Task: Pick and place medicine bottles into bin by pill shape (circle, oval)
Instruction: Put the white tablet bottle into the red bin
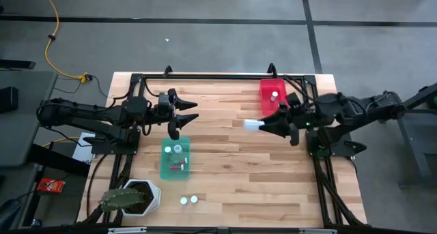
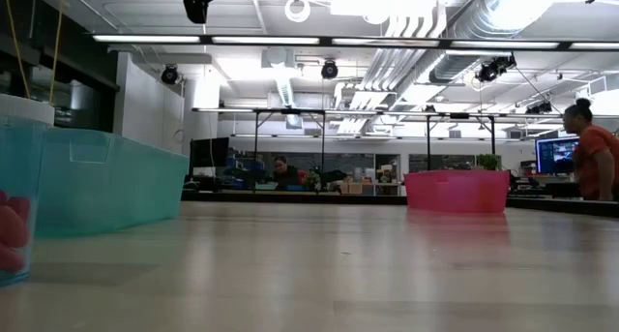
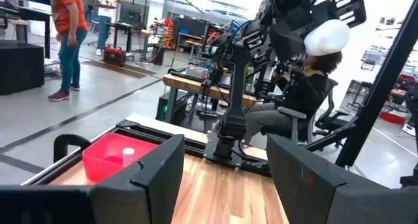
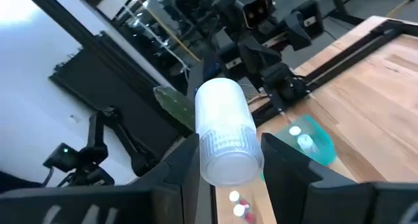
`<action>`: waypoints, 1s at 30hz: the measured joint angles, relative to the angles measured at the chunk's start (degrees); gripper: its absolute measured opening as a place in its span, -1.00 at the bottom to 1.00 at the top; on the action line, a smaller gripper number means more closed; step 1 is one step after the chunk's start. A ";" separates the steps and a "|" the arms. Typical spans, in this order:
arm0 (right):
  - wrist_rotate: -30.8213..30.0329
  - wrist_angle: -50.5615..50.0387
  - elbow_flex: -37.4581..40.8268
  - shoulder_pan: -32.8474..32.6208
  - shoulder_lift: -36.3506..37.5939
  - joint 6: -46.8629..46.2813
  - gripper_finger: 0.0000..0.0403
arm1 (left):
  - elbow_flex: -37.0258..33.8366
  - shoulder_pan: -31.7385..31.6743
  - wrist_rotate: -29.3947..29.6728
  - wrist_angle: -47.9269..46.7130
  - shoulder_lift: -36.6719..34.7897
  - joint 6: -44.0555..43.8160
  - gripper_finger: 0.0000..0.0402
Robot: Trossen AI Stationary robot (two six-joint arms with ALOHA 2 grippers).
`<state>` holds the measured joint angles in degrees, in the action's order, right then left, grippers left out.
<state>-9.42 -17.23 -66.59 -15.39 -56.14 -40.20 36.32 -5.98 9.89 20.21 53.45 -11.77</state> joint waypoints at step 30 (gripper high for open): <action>-26.06 -31.89 -35.78 6.52 -30.99 87.50 -0.41 | 0.00 0.02 3.22 -0.38 0.02 -0.03 0.03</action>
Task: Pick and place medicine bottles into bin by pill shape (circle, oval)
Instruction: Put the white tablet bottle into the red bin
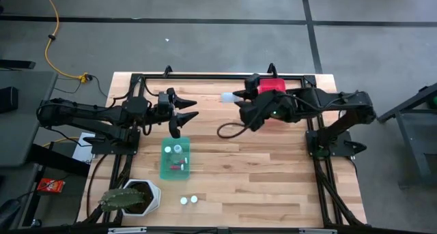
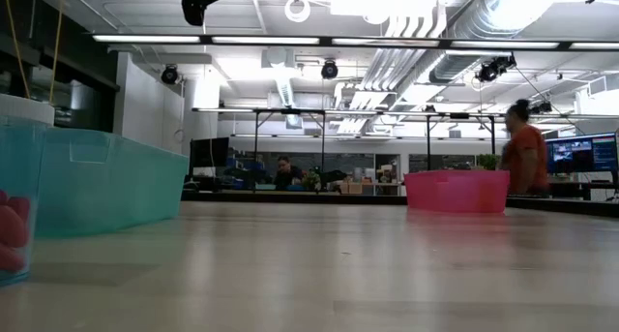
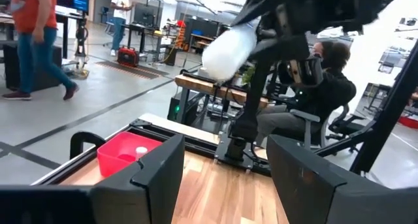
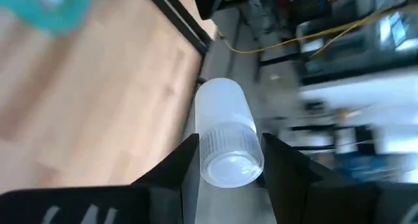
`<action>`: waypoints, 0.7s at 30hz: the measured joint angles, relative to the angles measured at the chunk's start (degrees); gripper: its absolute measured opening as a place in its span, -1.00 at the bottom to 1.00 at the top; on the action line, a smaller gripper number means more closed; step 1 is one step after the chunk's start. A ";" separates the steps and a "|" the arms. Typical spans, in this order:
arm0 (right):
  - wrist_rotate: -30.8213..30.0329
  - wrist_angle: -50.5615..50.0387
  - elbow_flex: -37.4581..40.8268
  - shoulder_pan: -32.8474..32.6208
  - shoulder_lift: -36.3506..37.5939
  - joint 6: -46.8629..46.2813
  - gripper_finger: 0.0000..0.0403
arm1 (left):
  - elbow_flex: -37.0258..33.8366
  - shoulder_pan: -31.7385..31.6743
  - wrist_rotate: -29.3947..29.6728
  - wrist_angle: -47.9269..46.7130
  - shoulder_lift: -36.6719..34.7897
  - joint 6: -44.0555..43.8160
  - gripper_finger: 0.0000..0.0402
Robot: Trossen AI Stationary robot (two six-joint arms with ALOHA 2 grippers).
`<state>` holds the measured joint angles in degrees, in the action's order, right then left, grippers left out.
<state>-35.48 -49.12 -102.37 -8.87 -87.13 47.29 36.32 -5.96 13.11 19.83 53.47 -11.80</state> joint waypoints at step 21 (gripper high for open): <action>-3.33 1.20 -22.72 -0.08 -2.30 -5.56 -0.41 | 0.00 -0.02 0.19 -2.00 0.00 0.03 0.02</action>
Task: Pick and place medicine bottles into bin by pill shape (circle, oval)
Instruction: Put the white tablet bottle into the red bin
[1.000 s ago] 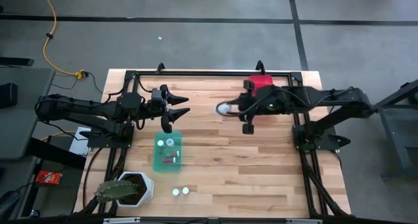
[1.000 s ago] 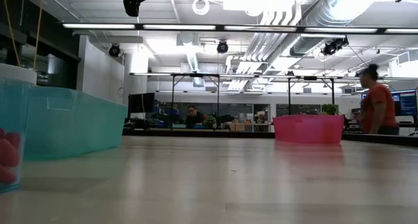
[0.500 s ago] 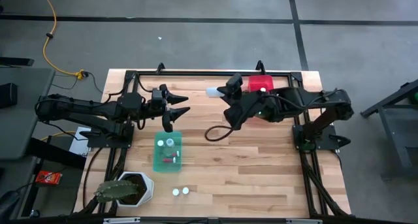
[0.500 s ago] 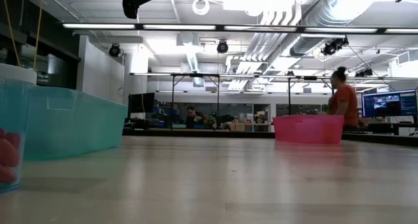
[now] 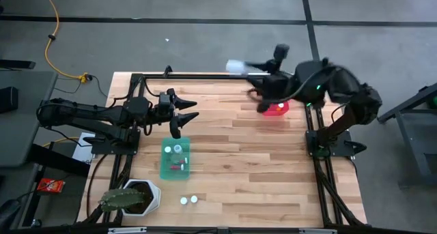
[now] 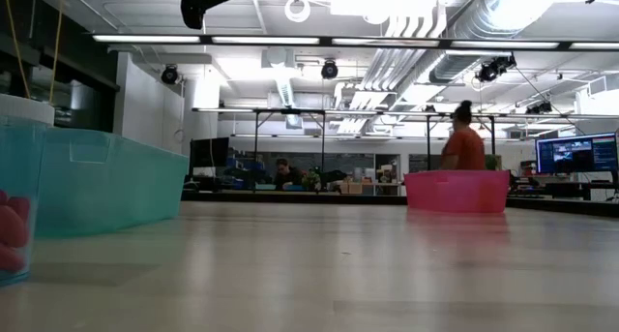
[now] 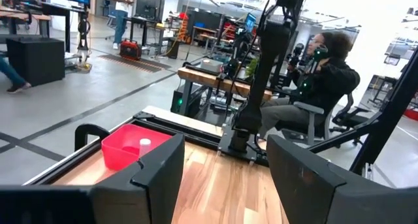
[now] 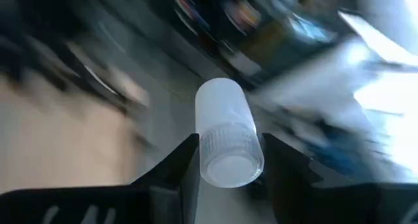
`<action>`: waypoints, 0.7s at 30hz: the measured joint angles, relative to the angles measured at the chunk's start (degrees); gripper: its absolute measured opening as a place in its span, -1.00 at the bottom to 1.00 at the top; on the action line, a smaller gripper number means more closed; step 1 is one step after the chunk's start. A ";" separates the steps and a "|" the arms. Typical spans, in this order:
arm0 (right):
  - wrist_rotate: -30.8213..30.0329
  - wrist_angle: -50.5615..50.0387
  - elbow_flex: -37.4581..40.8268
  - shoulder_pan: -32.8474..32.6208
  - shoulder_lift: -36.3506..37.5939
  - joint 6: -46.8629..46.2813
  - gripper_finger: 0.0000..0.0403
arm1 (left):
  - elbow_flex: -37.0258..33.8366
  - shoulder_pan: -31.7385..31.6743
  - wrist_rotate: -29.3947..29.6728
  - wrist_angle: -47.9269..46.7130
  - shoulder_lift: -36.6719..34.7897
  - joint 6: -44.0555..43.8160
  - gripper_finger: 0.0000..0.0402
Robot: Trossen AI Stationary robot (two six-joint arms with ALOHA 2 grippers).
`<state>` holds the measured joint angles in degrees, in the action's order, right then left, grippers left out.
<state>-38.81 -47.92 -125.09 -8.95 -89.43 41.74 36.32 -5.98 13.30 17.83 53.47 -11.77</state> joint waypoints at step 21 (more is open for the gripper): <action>60.69 9.58 1.50 6.49 -1.22 -28.81 -0.41 | 0.00 0.00 0.00 -0.66 0.00 0.00 0.02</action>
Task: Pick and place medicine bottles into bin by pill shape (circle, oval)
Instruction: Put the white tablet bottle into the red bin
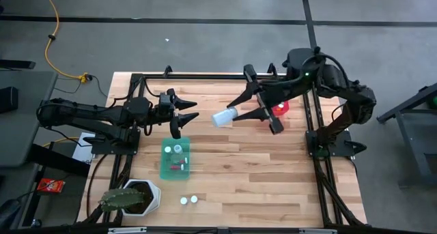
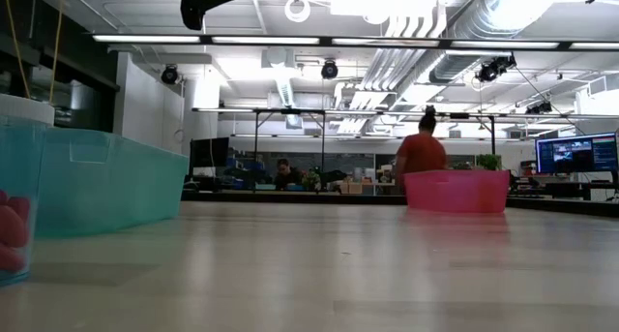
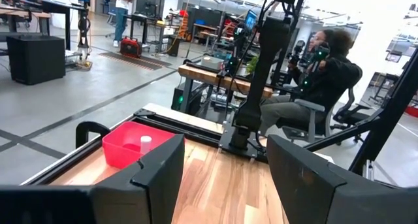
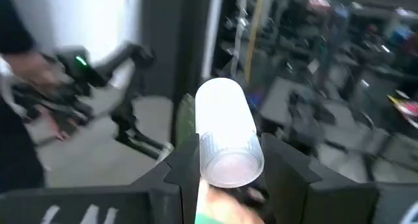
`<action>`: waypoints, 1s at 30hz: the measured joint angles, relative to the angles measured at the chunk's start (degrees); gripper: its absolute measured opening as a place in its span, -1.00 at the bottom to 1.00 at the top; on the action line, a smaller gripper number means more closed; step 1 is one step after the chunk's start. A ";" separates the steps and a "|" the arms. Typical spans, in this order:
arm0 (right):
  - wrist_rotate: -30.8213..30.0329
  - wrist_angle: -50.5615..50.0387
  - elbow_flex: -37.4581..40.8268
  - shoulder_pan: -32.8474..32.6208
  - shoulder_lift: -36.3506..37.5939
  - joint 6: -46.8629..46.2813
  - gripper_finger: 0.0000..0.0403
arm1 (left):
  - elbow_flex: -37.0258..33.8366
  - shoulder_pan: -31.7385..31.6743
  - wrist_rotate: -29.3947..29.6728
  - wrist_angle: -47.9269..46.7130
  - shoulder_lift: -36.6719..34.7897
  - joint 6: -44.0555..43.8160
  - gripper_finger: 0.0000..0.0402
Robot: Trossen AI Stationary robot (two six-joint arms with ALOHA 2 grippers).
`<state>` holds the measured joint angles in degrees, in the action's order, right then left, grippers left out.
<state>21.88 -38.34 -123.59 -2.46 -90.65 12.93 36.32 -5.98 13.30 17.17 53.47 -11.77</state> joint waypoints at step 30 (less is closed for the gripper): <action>-27.00 -49.43 3.17 6.47 -6.30 -5.25 -0.41 | 0.00 0.02 0.15 -0.70 -0.02 -0.01 0.02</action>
<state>-5.12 -87.78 -120.42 4.01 -96.95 7.67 36.32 -5.96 13.45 16.47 53.46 -11.78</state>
